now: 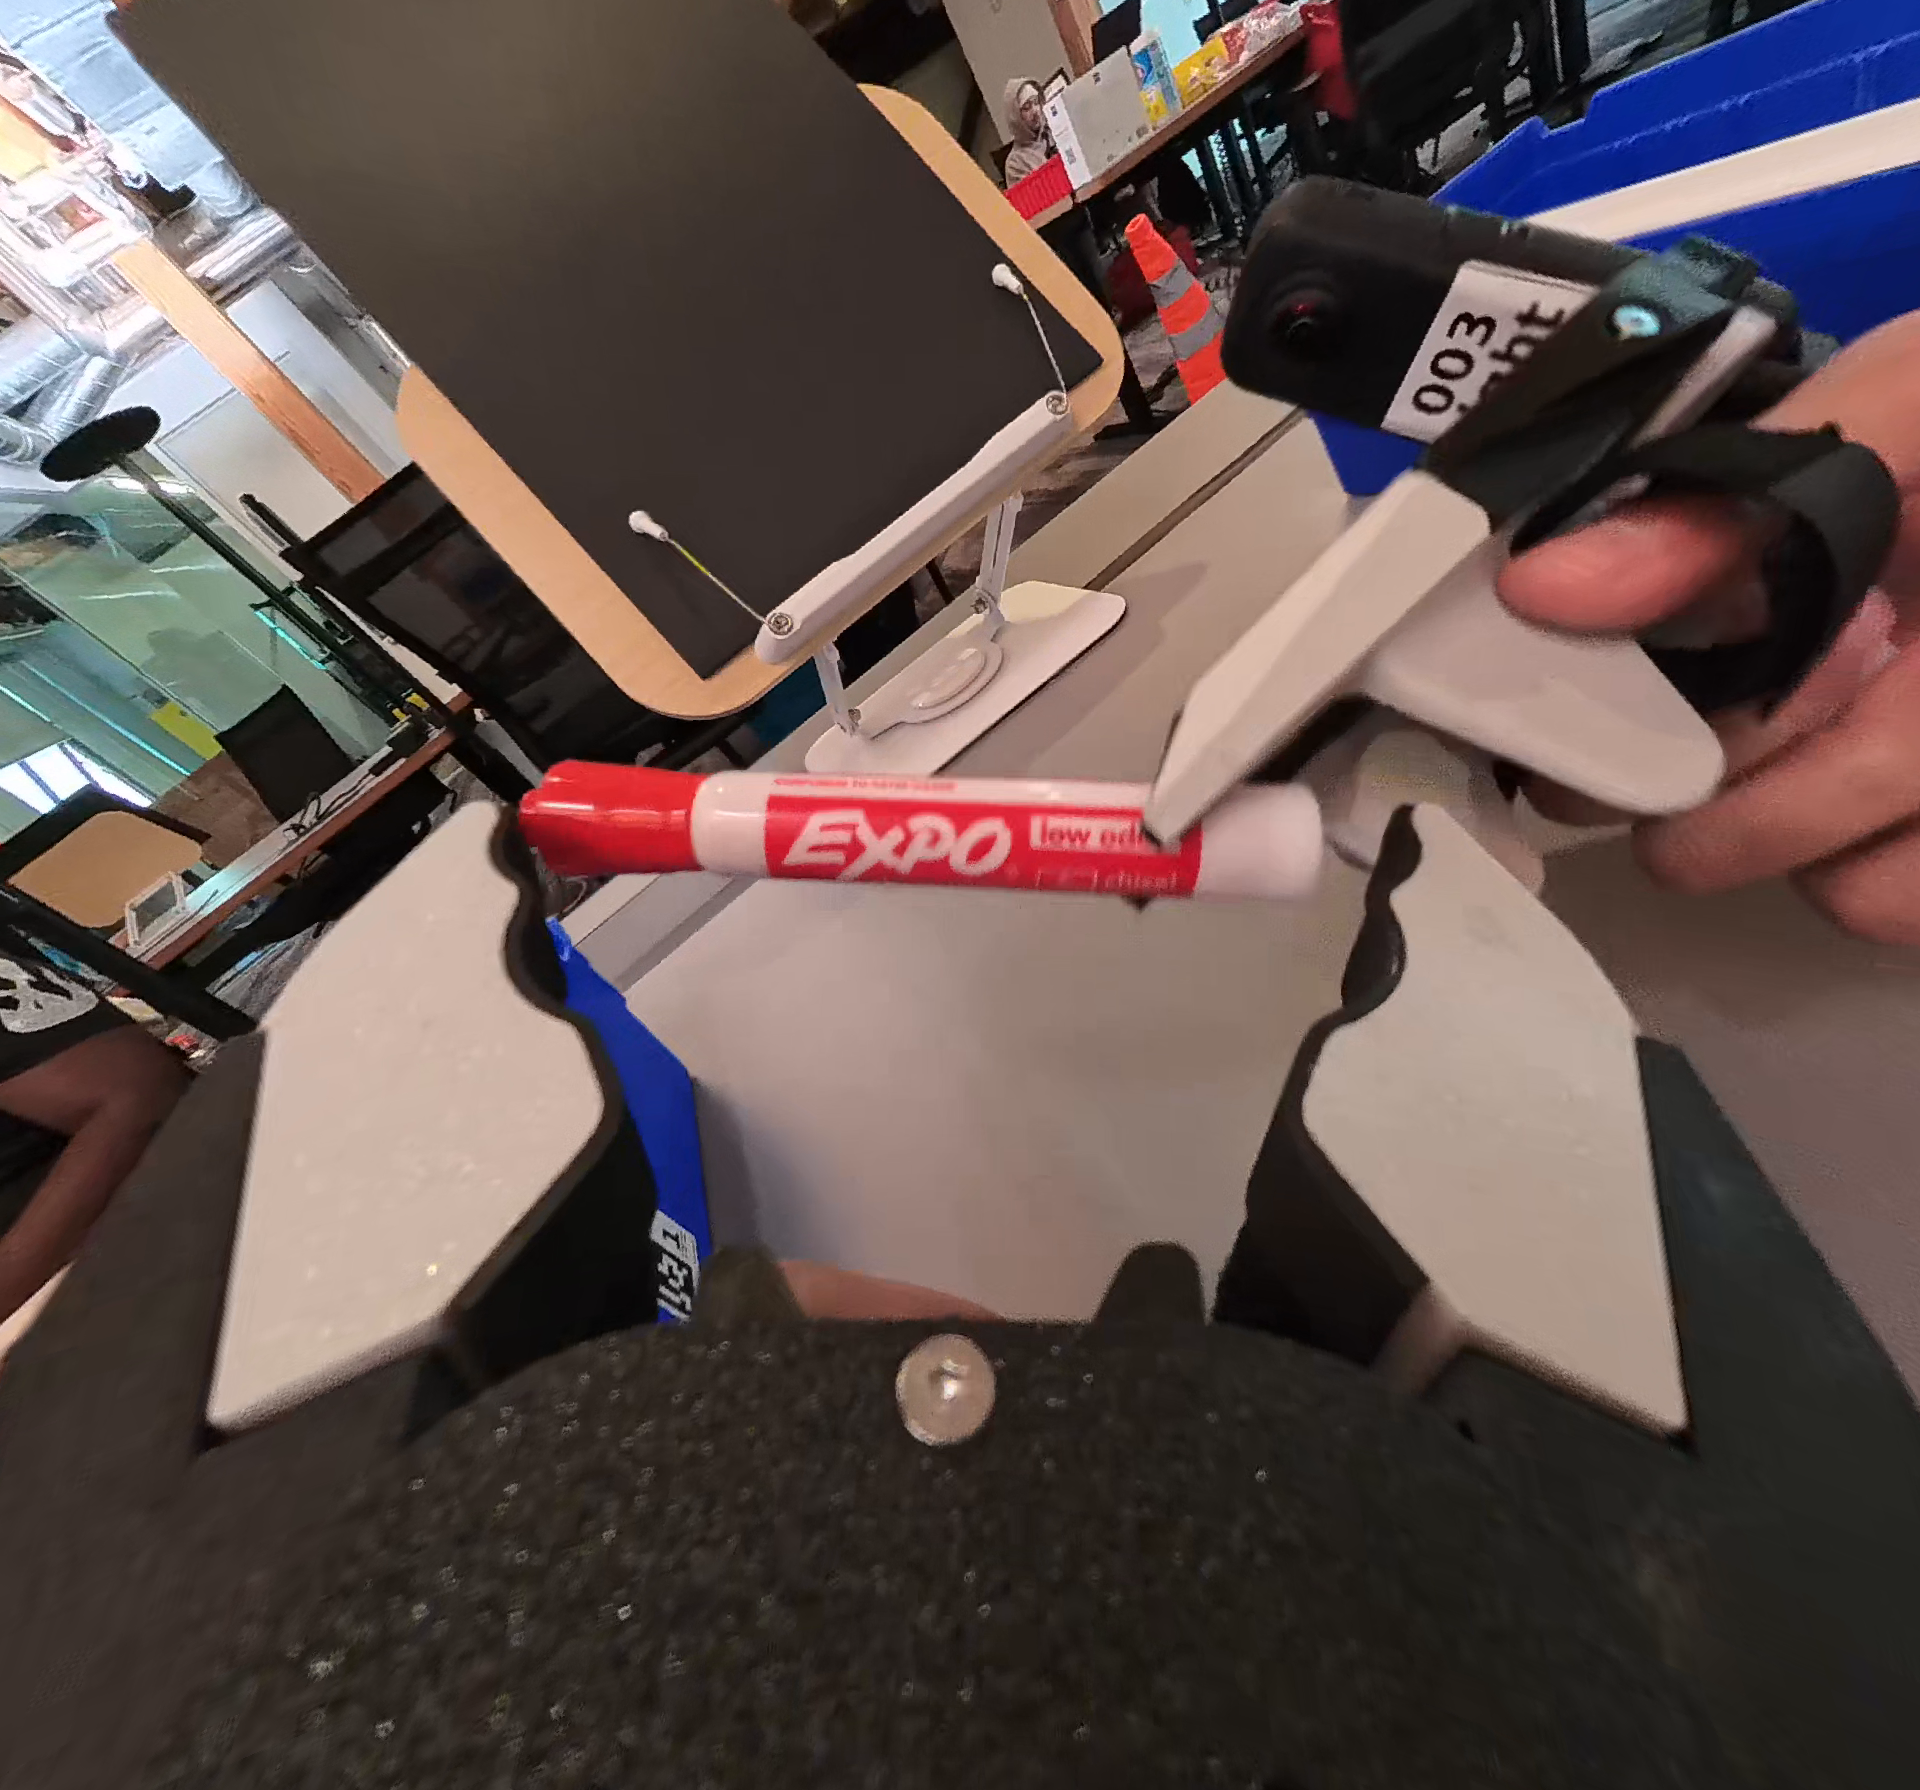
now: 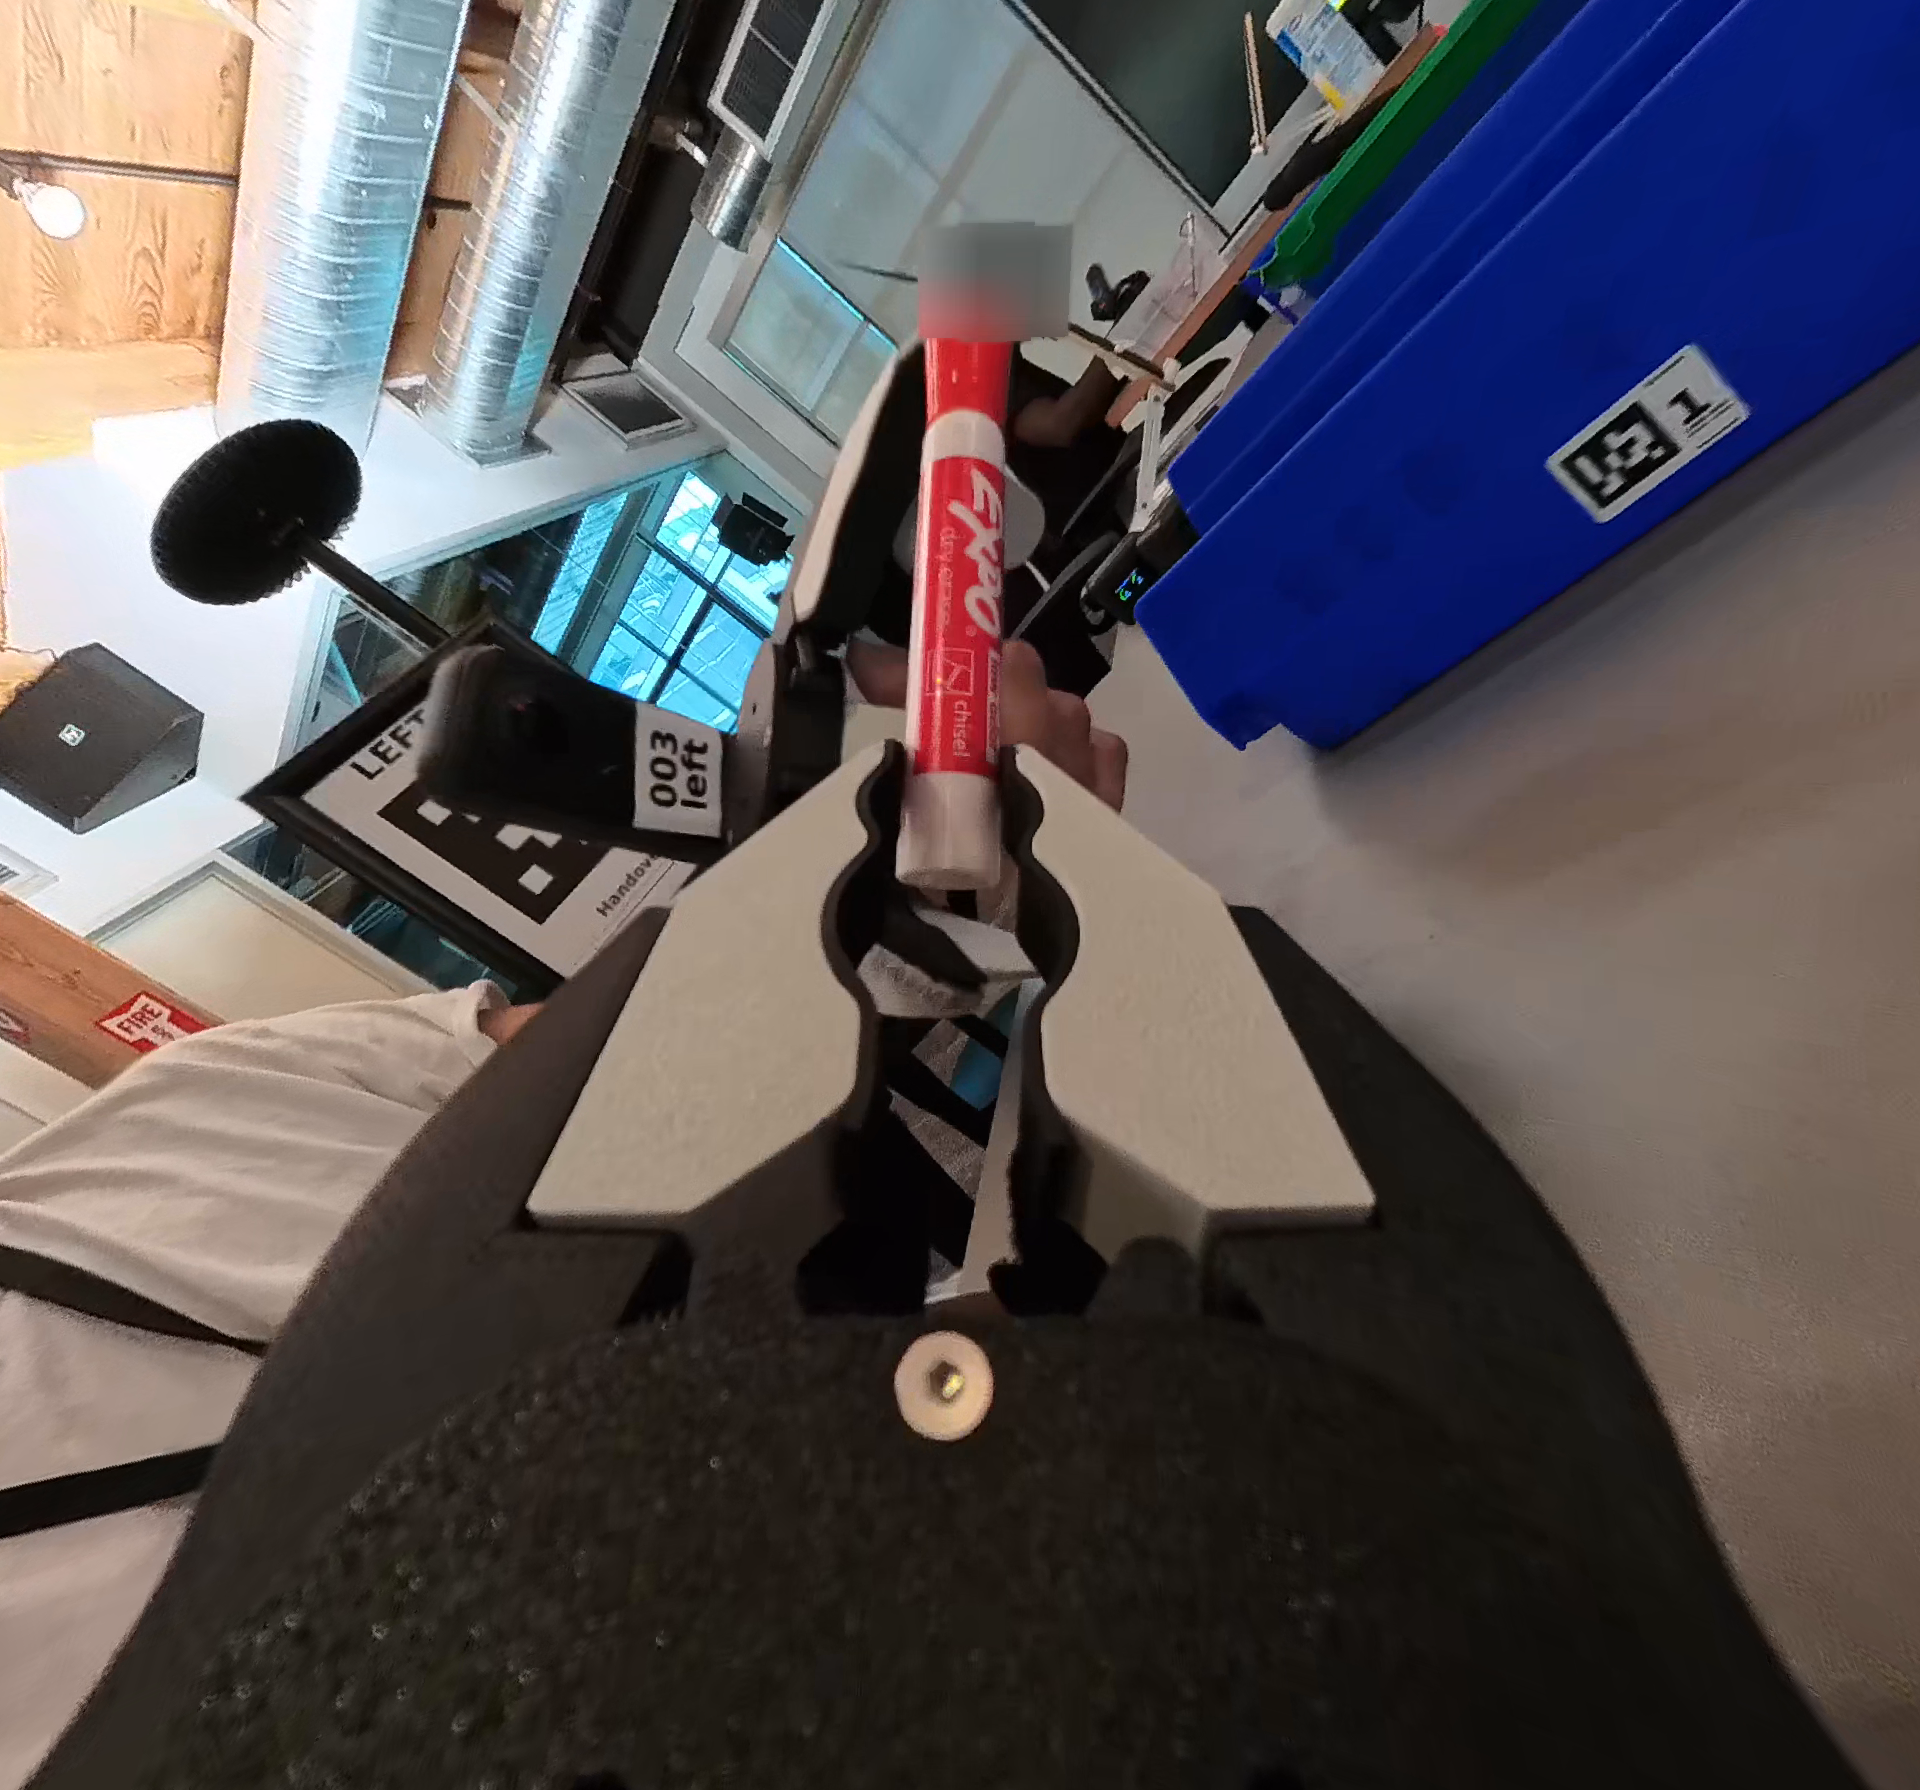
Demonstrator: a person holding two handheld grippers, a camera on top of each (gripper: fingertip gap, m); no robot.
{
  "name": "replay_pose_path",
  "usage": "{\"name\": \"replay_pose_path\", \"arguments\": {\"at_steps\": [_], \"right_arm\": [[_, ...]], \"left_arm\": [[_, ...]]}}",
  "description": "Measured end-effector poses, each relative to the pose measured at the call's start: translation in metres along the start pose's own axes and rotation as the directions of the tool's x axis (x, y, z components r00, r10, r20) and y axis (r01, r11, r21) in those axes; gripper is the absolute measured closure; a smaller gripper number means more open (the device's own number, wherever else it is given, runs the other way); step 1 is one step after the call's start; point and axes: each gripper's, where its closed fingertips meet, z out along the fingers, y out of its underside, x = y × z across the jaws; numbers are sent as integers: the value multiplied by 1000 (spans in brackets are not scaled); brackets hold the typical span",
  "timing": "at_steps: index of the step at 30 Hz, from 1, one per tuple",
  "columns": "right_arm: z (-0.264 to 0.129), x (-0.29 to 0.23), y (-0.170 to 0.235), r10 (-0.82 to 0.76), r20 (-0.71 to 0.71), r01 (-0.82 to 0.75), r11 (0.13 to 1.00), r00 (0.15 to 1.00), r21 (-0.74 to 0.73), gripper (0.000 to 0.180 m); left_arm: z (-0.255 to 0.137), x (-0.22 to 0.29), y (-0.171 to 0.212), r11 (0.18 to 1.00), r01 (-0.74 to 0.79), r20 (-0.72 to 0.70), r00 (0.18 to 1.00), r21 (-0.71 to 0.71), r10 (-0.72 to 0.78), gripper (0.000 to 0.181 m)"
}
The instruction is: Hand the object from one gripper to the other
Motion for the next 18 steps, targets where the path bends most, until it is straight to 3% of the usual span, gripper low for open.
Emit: {"name": "replay_pose_path", "arguments": {"at_steps": [12,18], "right_arm": [[1,-3,3,-24,10,24,999,1000,-34,161],[-18,7,-19,-247,-149,243,969,957,-48,136]], "left_arm": [[0,-3,-2,995,-95,41,994,-37,97,45],[2,4,5,986,-151,23,988,-74,153,45]]}}
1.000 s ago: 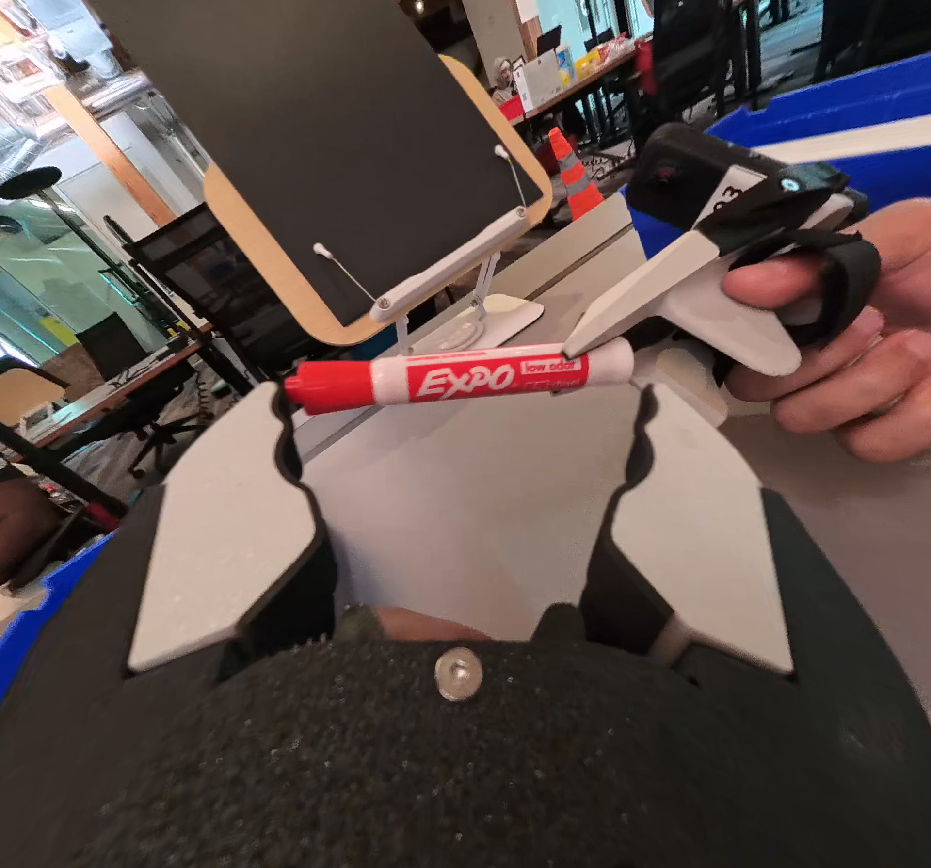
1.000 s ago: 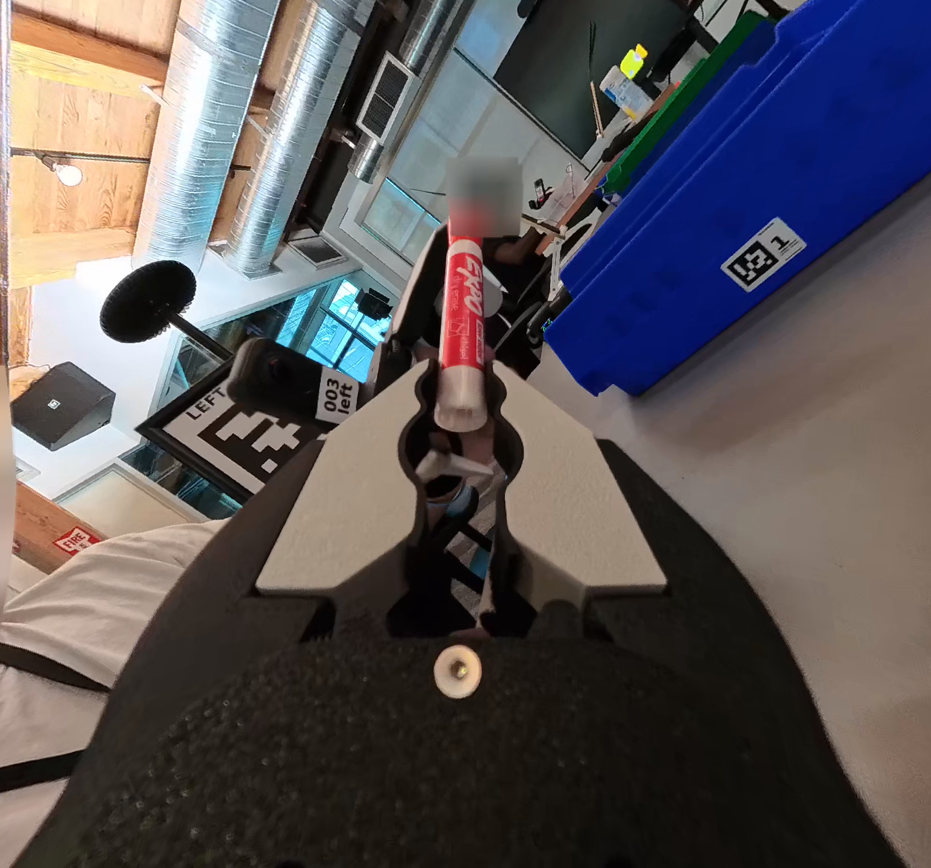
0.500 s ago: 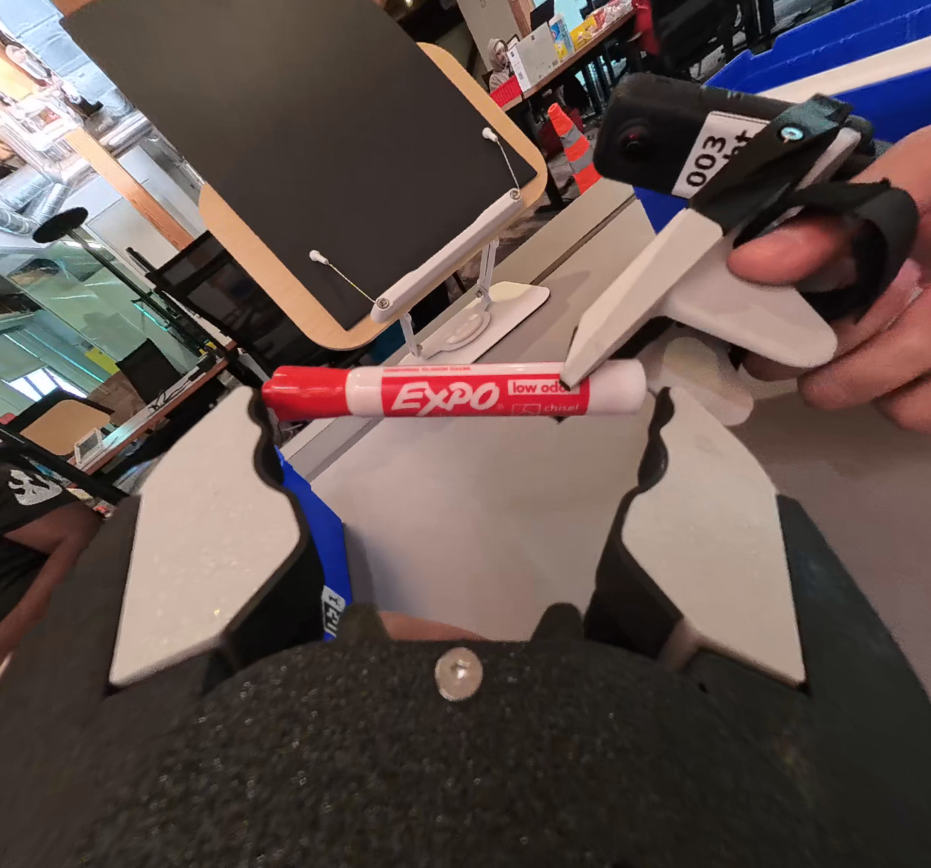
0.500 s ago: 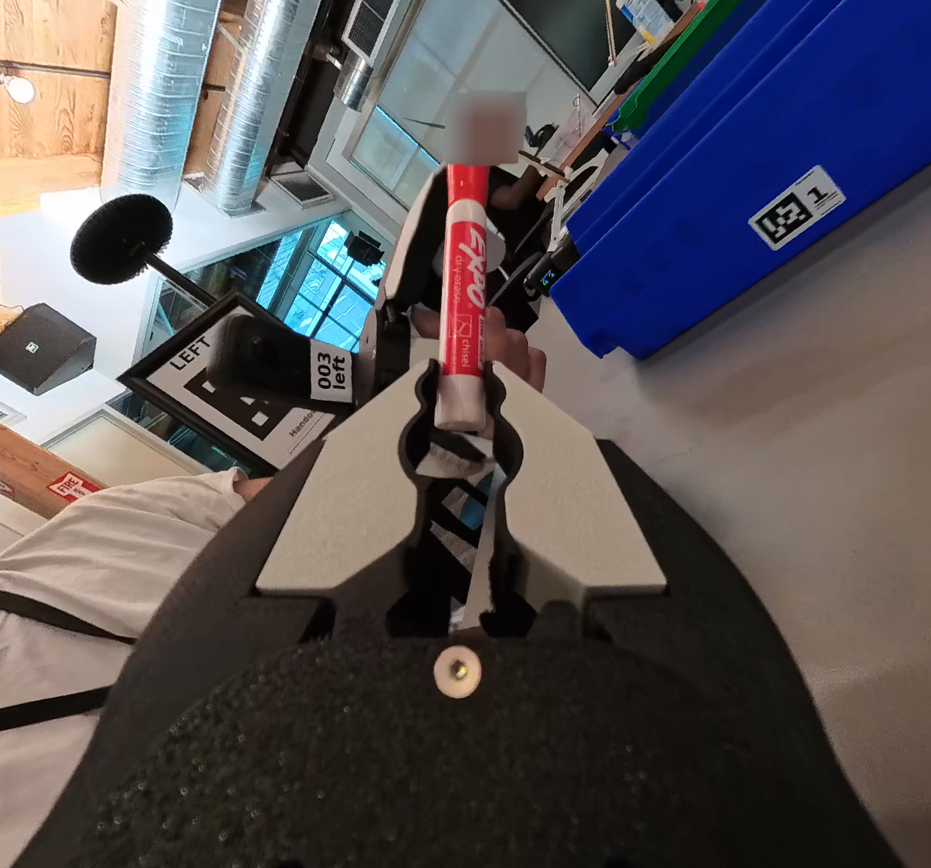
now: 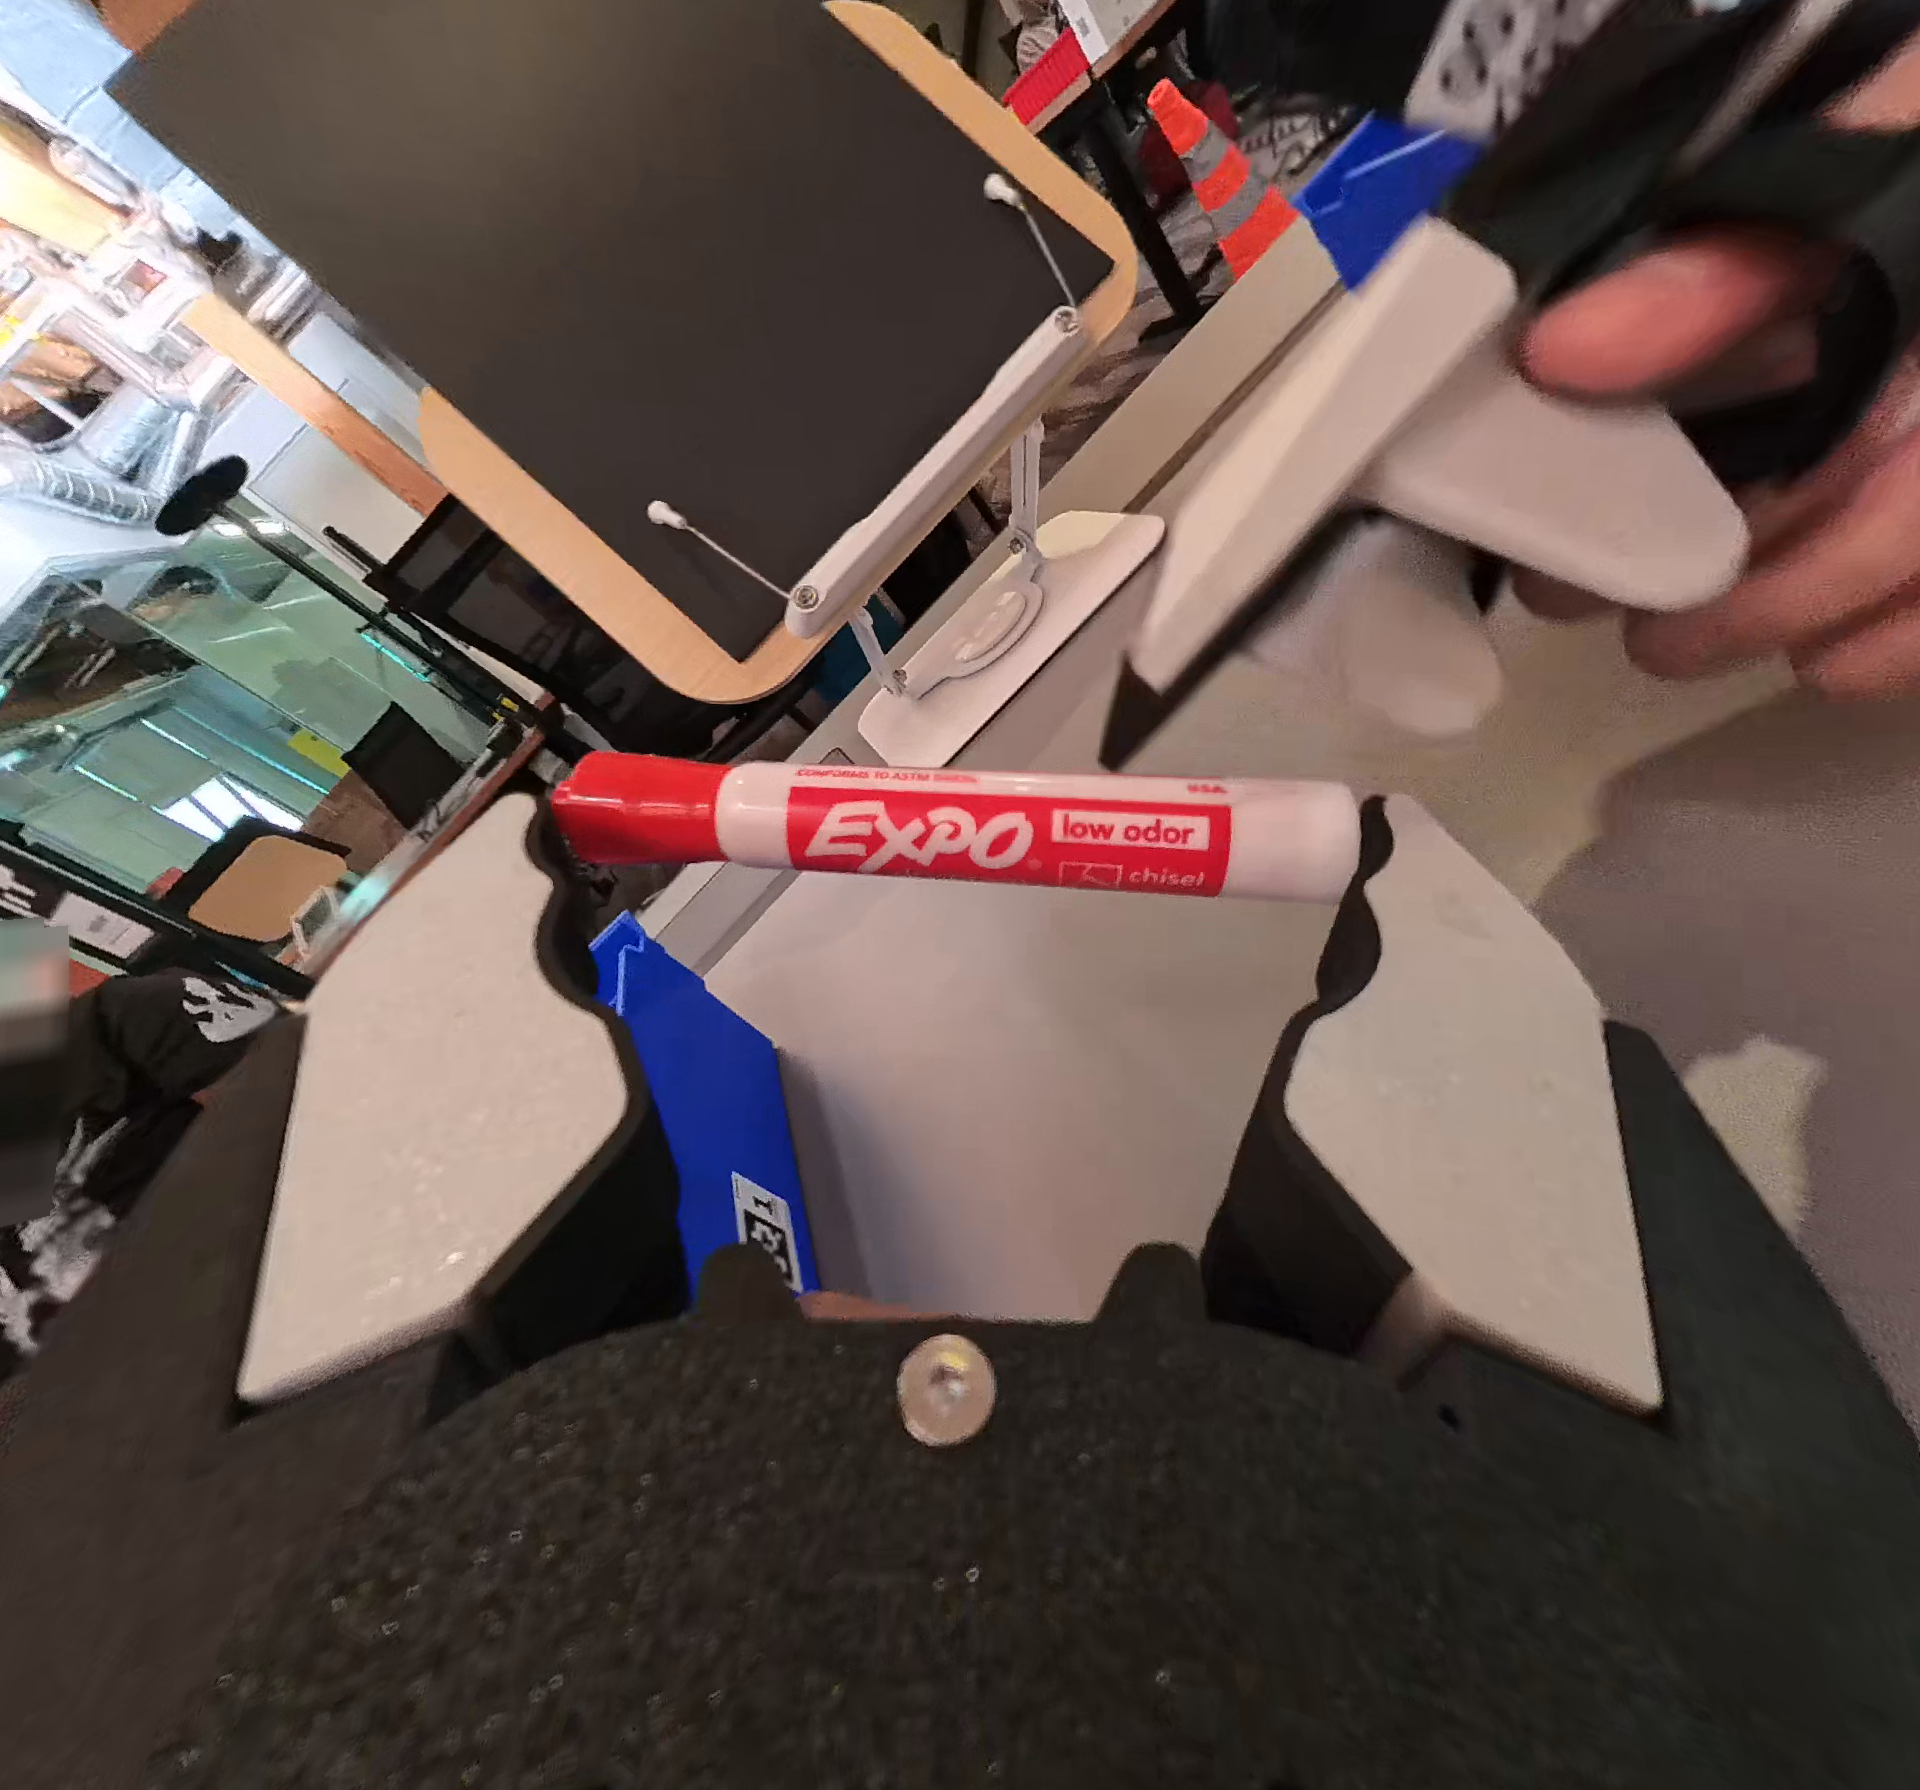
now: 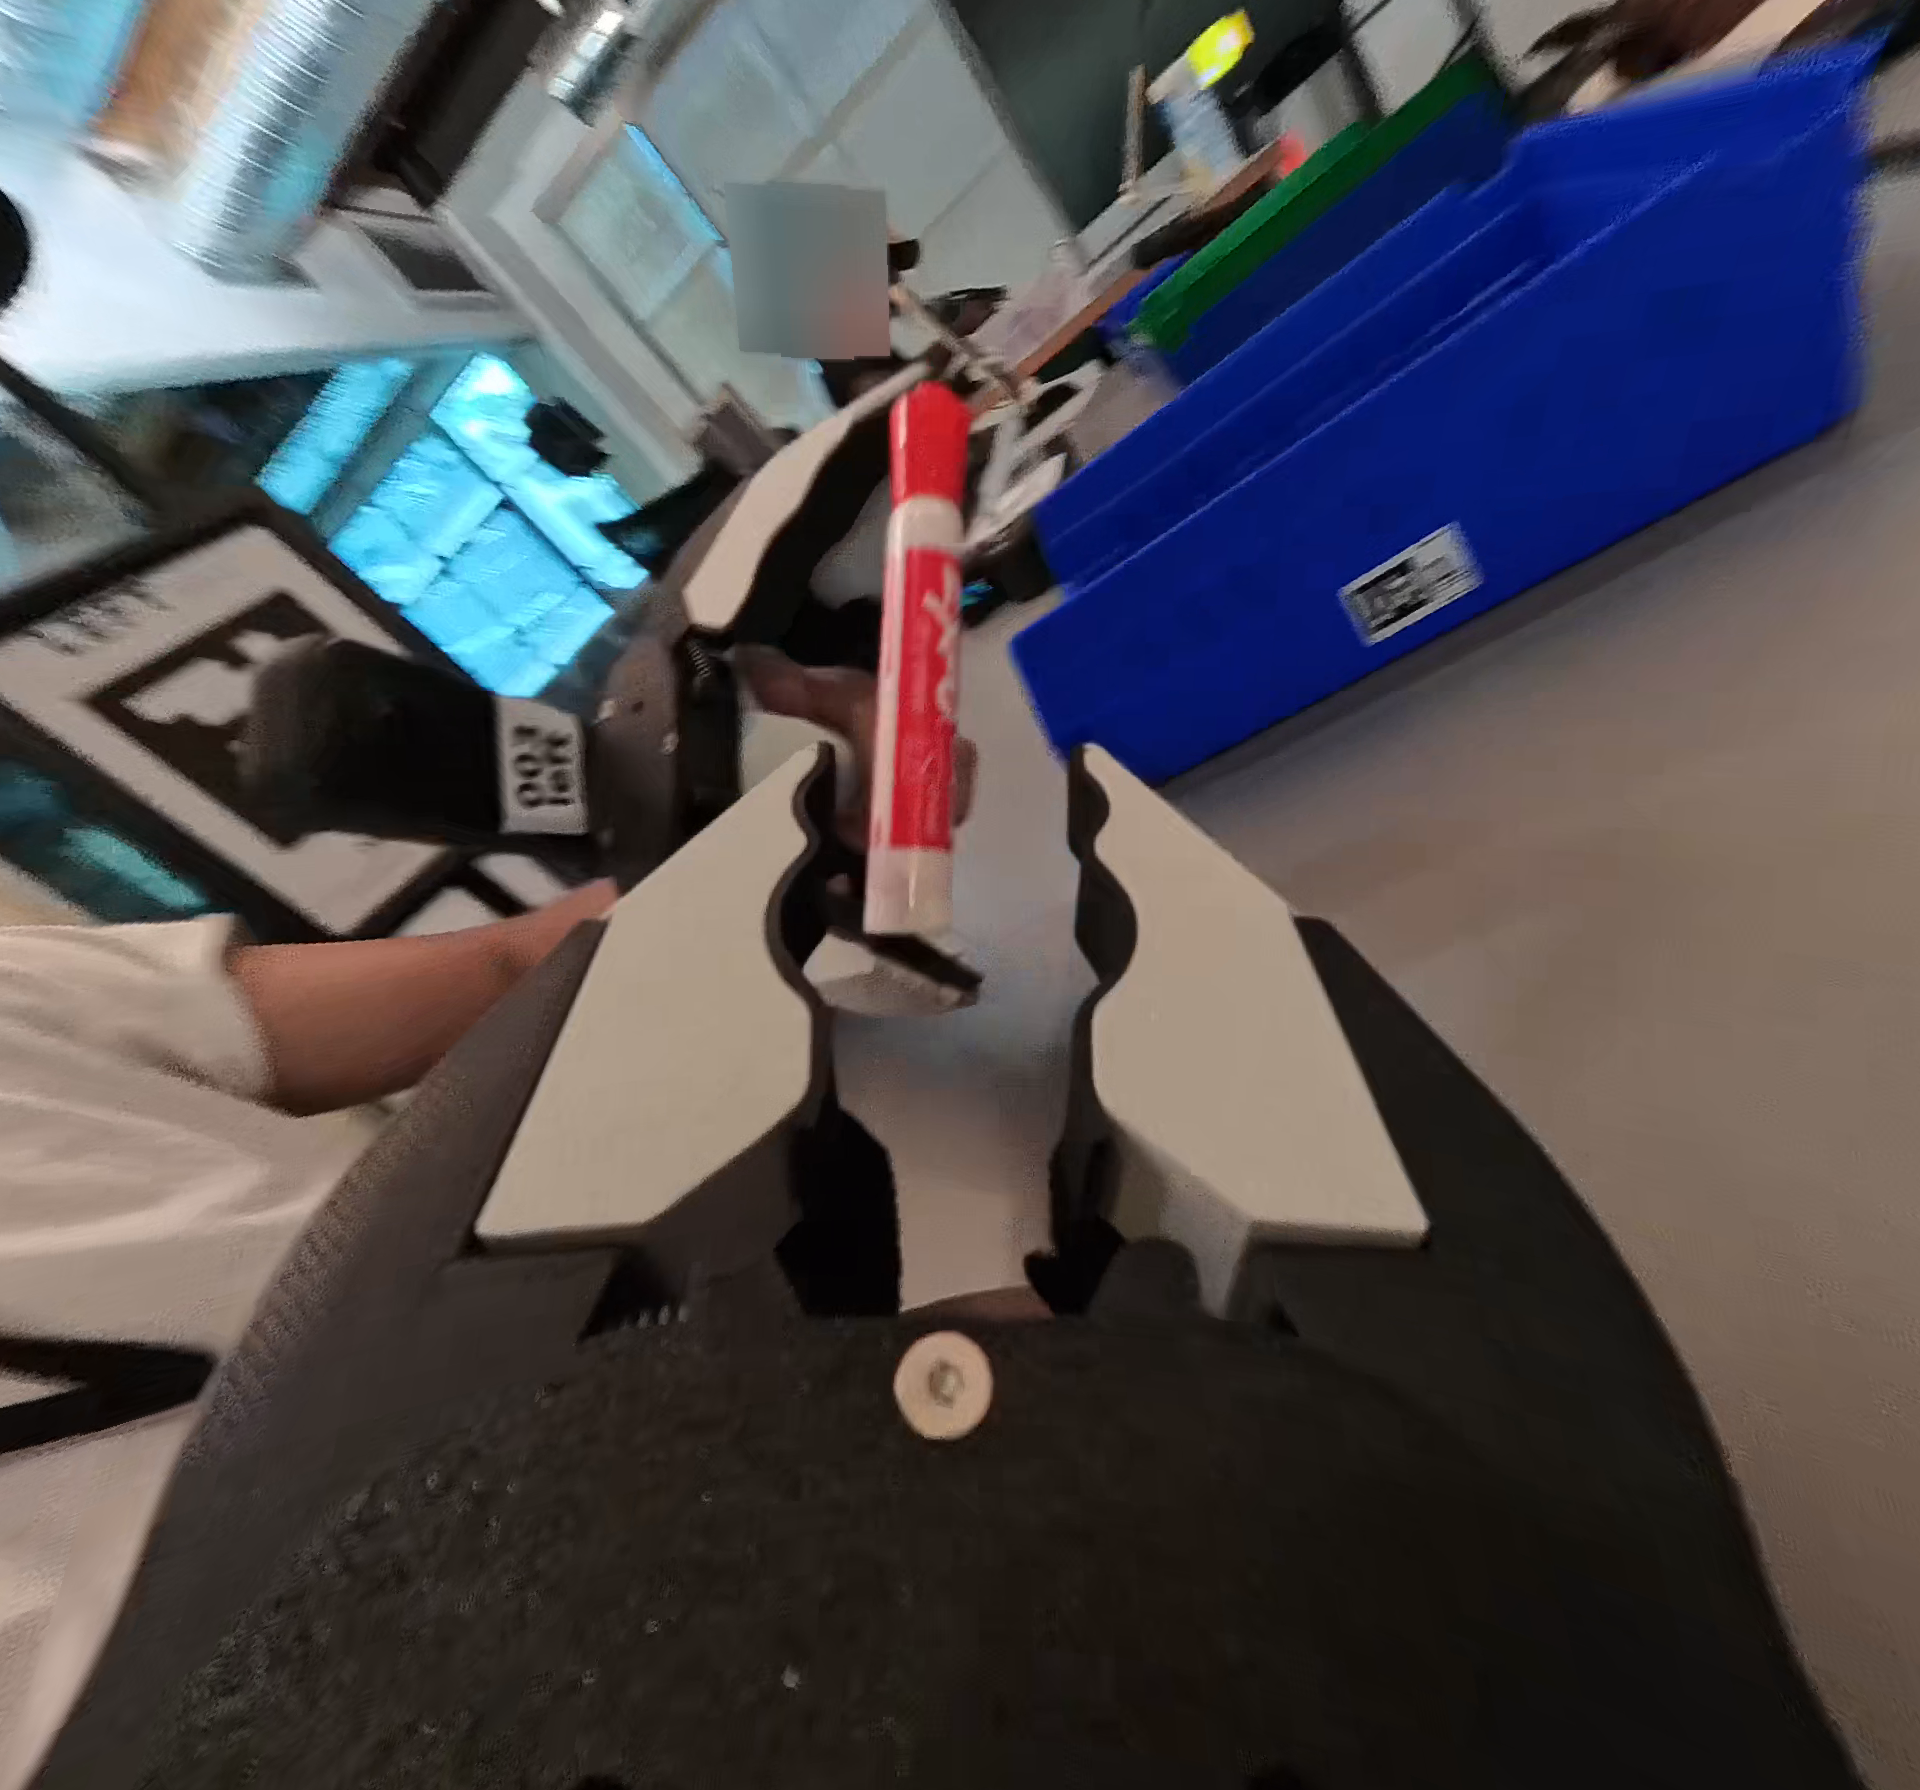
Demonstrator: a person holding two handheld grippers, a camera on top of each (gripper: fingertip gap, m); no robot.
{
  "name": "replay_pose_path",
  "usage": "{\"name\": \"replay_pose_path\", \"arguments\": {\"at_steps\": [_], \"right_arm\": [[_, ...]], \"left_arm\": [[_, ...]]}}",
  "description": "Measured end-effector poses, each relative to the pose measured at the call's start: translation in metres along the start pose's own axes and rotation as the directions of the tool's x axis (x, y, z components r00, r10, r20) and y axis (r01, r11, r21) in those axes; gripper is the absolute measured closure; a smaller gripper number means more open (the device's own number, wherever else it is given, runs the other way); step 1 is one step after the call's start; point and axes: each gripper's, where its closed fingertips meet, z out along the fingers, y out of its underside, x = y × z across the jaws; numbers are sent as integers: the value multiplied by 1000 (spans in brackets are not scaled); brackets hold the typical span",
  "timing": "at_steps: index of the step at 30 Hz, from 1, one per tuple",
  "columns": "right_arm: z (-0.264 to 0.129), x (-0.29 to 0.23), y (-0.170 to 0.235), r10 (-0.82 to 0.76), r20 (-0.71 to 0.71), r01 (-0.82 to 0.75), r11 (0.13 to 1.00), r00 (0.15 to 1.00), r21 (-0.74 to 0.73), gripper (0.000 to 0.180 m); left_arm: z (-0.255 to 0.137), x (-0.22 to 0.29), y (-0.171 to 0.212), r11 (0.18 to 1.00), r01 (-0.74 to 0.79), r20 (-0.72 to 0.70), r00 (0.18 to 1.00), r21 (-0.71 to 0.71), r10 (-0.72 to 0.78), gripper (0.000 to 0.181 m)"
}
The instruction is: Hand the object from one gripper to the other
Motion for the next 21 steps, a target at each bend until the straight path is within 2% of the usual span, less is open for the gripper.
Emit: {"name": "replay_pose_path", "arguments": {"at_steps": [3,7,10,13,19,21], "right_arm": [[-10,2,-21,-222,-160,224,974,962,-1,133],[-2,-19,-12,-422,-153,400,903,893,-159,134],[0,-25,-12,-410,-130,388,906,903,-169,139],[-2,-25,-7,-390,-94,366,909,916,-201,159],[-4,-22,-6,-391,-101,361,905,915,-226,161],[-7,-17,-11,-367,-118,340,919,923,-198,161]], "left_arm": [[-1,15,-2,991,-137,-21,990,13,137,46],[-4,47,-12,939,-338,-47,939,68,341,46],[-4,62,-16,902,-425,-44,902,77,429,46],[-5,68,-17,889,-452,-39,889,75,455,47],[-3,70,-15,899,-434,-39,899,65,436,48],[-4,71,-16,917,-393,-53,916,74,397,53]]}}
